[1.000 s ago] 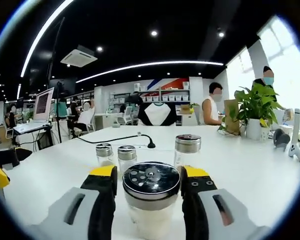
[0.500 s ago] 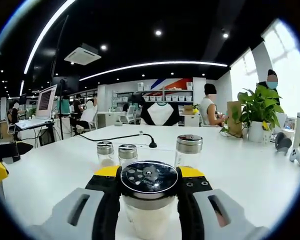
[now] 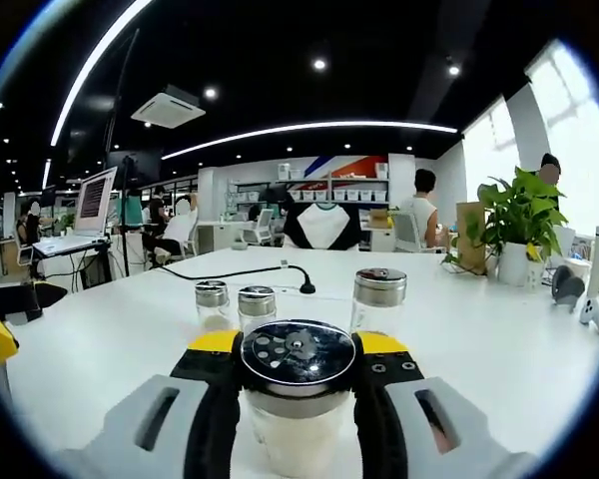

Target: Rotate the seasoning bottle until the label or dispensing opening points toward the visible target arrow and the bottle remains upright within the marked orientation range

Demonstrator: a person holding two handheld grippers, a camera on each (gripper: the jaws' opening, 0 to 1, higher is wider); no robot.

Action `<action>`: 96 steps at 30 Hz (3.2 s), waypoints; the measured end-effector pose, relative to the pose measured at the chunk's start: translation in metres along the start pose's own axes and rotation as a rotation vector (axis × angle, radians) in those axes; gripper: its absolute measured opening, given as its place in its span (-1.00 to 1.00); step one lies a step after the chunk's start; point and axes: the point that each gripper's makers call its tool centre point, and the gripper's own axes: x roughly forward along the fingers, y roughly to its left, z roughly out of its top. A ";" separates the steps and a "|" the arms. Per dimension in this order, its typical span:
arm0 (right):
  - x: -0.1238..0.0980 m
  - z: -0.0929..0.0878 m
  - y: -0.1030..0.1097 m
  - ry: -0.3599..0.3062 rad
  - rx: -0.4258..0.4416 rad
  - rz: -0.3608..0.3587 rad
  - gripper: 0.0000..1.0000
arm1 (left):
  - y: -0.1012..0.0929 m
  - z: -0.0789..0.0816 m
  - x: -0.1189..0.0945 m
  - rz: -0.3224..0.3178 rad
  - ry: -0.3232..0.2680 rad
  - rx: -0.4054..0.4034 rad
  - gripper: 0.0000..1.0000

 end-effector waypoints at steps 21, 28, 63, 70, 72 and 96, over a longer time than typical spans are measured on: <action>0.001 0.000 0.004 -0.002 -0.003 0.108 -0.17 | 0.001 0.000 -0.001 0.004 0.001 -0.001 0.96; 0.001 0.000 0.008 0.000 -0.005 0.174 -0.17 | 0.000 0.000 -0.001 0.002 0.001 0.001 0.96; 0.001 -0.001 0.028 -0.022 0.003 0.545 -0.16 | -0.002 0.001 -0.001 0.001 0.006 0.013 0.95; 0.001 -0.001 0.033 -0.017 -0.003 0.611 -0.16 | -0.001 0.002 -0.001 0.003 0.005 0.013 0.95; 0.000 -0.001 0.035 -0.016 -0.003 0.625 -0.16 | -0.001 0.002 -0.001 0.003 0.005 0.012 0.95; -0.004 -0.001 0.046 -0.031 -0.043 0.783 -0.16 | -0.002 -0.001 0.000 -0.002 0.014 0.015 0.96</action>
